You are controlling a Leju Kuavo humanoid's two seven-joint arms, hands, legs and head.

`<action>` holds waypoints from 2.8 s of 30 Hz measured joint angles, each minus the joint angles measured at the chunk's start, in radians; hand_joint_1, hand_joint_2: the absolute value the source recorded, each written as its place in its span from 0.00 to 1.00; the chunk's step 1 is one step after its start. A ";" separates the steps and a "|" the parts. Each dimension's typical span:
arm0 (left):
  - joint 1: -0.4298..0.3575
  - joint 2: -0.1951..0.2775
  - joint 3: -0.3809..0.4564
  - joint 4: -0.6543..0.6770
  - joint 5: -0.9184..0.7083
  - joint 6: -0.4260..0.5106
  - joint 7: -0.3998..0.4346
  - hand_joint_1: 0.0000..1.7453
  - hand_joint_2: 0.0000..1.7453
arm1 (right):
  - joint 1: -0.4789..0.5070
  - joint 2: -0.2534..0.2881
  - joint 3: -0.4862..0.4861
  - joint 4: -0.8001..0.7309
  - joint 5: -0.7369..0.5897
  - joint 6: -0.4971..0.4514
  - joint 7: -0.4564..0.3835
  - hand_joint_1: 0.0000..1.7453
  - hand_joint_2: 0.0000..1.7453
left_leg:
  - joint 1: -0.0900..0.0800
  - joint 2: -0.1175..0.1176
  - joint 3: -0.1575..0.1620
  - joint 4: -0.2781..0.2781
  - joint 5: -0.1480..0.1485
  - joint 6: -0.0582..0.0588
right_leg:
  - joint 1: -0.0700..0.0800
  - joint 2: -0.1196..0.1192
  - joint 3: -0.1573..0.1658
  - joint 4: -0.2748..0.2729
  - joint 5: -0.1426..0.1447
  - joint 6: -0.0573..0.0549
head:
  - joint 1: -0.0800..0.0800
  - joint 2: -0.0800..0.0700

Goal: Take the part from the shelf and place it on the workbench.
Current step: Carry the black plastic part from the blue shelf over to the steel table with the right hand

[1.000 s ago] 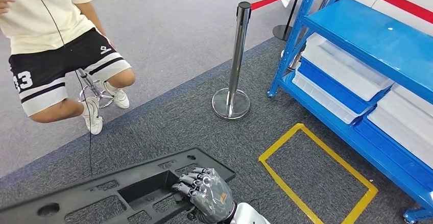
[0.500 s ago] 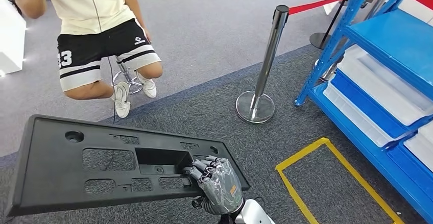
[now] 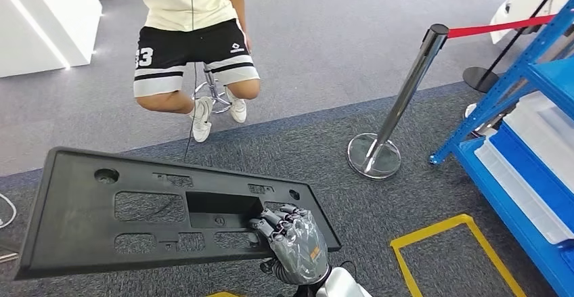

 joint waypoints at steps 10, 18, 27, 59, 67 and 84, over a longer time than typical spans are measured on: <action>-0.007 0.005 -0.001 0.000 -0.035 -0.020 0.003 0.00 1.00 | -0.082 -0.083 0.068 -0.064 0.075 0.027 0.070 1.00 1.00 | 0.007 0.097 -0.149 0.268 -0.116 -0.041 | 0.014 -0.110 0.020 -0.049 0.010 -0.042 | 0.000 0.000; -0.007 0.009 -0.001 0.000 -0.053 -0.026 0.011 0.00 1.00 | -0.181 -0.145 0.116 -0.101 0.091 0.097 0.118 1.00 1.00 | -0.011 0.157 -0.012 0.009 -0.008 -0.010 | 0.025 -0.201 0.027 -0.040 -0.005 -0.014 | 0.000 0.000; -0.009 0.009 -0.002 0.000 -0.080 -0.035 0.015 0.00 1.00 | -0.293 -0.205 0.186 -0.112 0.073 0.225 0.149 1.00 1.00 | -0.007 0.044 -0.016 -0.001 0.010 0.020 | 0.016 -0.066 -0.100 0.220 -0.104 0.002 | 0.000 0.000; -0.021 0.015 -0.007 0.000 -0.132 -0.048 0.018 0.00 1.00 | -0.731 -0.155 0.394 0.164 0.019 0.484 0.191 1.00 1.00 | -0.006 0.018 -0.027 0.002 0.018 0.017 | 0.014 -0.050 -0.087 0.138 -0.033 -0.002 | 0.001 0.000; -0.016 0.014 -0.007 0.000 -0.132 -0.051 0.021 0.00 1.00 | -0.760 -0.132 0.421 0.203 0.018 0.489 0.199 1.00 1.00 | -0.001 0.016 -0.067 0.047 -0.002 -0.024 | 0.009 -0.024 -0.011 -0.052 0.038 -0.029 | 0.000 0.000; -0.017 0.014 -0.006 0.000 -0.132 -0.051 0.016 0.00 1.00 | -0.761 -0.111 0.438 0.253 0.016 0.480 0.208 1.00 1.00 | -0.002 0.101 -0.032 0.004 0.015 0.013 | 0.013 -0.097 -0.053 0.098 -0.074 0.012 | 0.000 0.000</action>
